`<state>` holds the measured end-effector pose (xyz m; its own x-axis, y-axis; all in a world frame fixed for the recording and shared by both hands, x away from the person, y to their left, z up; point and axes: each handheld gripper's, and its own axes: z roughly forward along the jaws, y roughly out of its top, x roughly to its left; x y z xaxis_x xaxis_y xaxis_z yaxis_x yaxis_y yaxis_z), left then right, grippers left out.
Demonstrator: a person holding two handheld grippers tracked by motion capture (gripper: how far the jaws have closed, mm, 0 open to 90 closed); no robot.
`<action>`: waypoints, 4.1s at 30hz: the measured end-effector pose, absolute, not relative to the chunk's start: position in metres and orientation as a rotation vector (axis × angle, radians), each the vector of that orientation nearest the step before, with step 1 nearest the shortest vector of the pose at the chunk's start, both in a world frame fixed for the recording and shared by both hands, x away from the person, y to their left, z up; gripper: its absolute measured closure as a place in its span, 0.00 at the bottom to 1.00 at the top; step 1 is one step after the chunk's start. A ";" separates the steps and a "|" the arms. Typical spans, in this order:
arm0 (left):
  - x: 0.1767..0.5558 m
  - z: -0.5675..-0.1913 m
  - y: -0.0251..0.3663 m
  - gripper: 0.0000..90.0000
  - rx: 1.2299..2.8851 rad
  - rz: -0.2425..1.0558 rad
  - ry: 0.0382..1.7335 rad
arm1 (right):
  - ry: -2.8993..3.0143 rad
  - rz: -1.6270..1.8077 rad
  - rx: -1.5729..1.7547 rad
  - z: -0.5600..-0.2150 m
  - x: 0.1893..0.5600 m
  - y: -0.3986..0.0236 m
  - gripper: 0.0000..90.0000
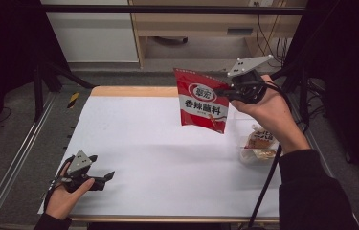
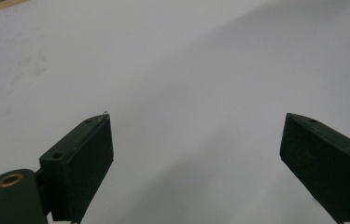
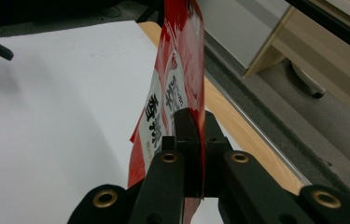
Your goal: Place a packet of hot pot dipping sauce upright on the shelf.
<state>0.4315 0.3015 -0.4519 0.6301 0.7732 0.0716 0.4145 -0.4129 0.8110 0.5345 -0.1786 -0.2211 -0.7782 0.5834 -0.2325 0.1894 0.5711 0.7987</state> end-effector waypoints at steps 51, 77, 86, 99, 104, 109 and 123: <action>0.432 -0.452 0.318 0.12 2.034 0.645 1.011 | 2.080 1.124 0.942 -0.251 0.567 -0.297 1.00; 0.432 -0.451 0.318 0.13 2.028 0.632 1.014 | 2.072 1.054 1.035 -0.273 0.568 -0.335 1.00; 0.431 -0.452 0.317 0.13 2.029 0.620 1.011 | 2.052 1.093 1.066 -0.294 0.574 -0.337 1.00; 0.432 -0.453 0.316 0.13 2.034 0.606 1.009 | 2.026 1.142 1.127 -0.325 0.570 -0.355 1.00; 0.432 -0.453 0.315 0.13 2.036 0.603 1.006 | 2.026 1.141 1.138 -0.328 0.567 -0.361 0.99; 0.432 -0.453 0.317 0.13 2.012 0.570 1.014 | 2.042 1.115 1.136 -0.328 0.565 -0.362 0.99; 0.432 -0.453 0.315 0.13 2.021 0.572 1.006 | 2.070 0.981 1.152 -0.330 0.561 -0.362 0.99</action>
